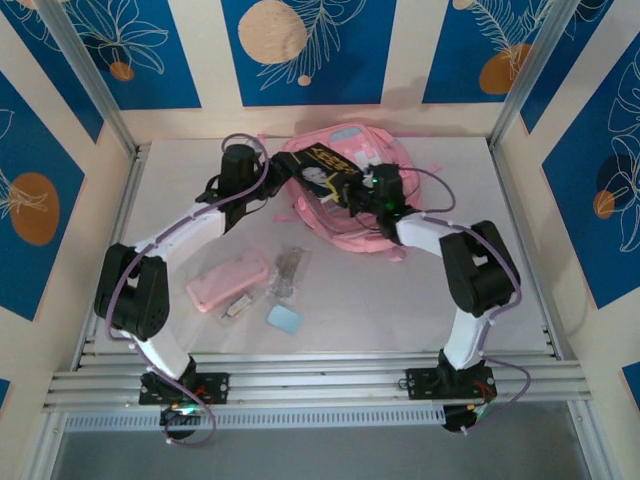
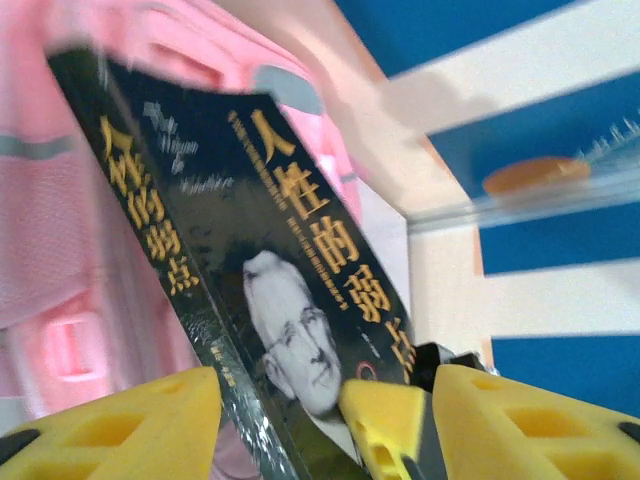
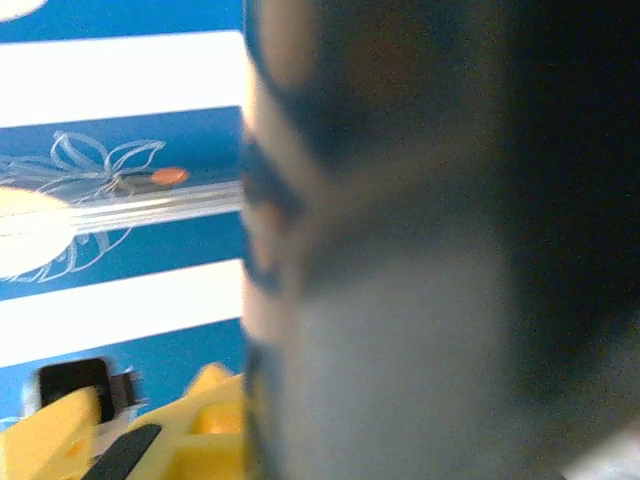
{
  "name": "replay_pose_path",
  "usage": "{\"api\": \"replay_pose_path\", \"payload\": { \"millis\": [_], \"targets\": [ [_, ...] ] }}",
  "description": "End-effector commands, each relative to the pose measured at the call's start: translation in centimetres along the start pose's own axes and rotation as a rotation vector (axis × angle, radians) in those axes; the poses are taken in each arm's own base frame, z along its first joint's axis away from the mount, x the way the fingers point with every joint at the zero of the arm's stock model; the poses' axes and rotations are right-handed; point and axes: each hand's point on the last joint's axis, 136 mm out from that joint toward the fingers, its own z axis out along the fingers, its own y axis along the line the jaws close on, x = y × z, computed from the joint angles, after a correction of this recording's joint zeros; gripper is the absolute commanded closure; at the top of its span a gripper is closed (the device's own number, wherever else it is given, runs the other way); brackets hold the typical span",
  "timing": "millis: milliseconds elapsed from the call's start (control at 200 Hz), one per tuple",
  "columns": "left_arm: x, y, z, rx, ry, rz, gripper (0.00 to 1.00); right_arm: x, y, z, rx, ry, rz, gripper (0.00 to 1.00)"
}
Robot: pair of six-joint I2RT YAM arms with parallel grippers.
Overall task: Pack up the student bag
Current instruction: Pass the book, then open the student bag at the top-center of the table.
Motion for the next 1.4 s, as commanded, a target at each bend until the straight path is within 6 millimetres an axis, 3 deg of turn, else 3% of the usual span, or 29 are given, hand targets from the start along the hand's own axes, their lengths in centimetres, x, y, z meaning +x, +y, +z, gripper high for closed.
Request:
{"api": "replay_pose_path", "payload": {
  "millis": [0, 175, 355, 485, 790, 1005, 1130, 1285, 1395],
  "targets": [
    [2.5, -2.7, 0.5, 0.030, 0.146, 0.267, 0.41, -1.6, 2.4, -5.1, 0.014, -0.021, -0.173, 1.00],
    [6.2, -3.6, 3.1, -0.013, 0.311, 0.542, 0.41, -5.5, 0.3, -12.3, 0.180, -0.114, -0.246, 1.00],
    [10.0, -1.6, 6.3, -0.094, 0.493, 0.739, 0.40, -7.5, -1.2, -18.3, 0.249, -0.169, -0.260, 1.00],
    [12.6, -0.3, 8.3, -0.128, 0.593, 0.881, 0.39, -8.1, -2.1, -21.5, 0.254, -0.186, -0.241, 1.00],
    [16.2, 3.1, 11.6, -0.193, 0.685, 1.053, 0.33, -8.2, -4.0, -25.5, 0.215, -0.223, -0.152, 1.00],
    [19.6, 6.0, 11.3, -0.210, 0.828, 1.081, 0.26, -8.4, -4.3, -26.3, 0.214, -0.239, -0.147, 1.00],
    [19.0, 9.2, 12.0, -0.342, 0.821, 1.138, 0.25, -8.5, -4.0, -26.5, 0.209, -0.245, -0.145, 1.00],
    [14.2, 13.4, 13.3, -0.671, 0.635, 1.275, 0.26, -8.4, -3.5, -26.8, 0.206, -0.249, -0.150, 1.00],
    [13.6, 13.9, 13.7, -0.700, 0.610, 1.279, 0.24, -8.3, -3.2, -27.3, 0.210, -0.260, -0.158, 1.00]
  ]
}}
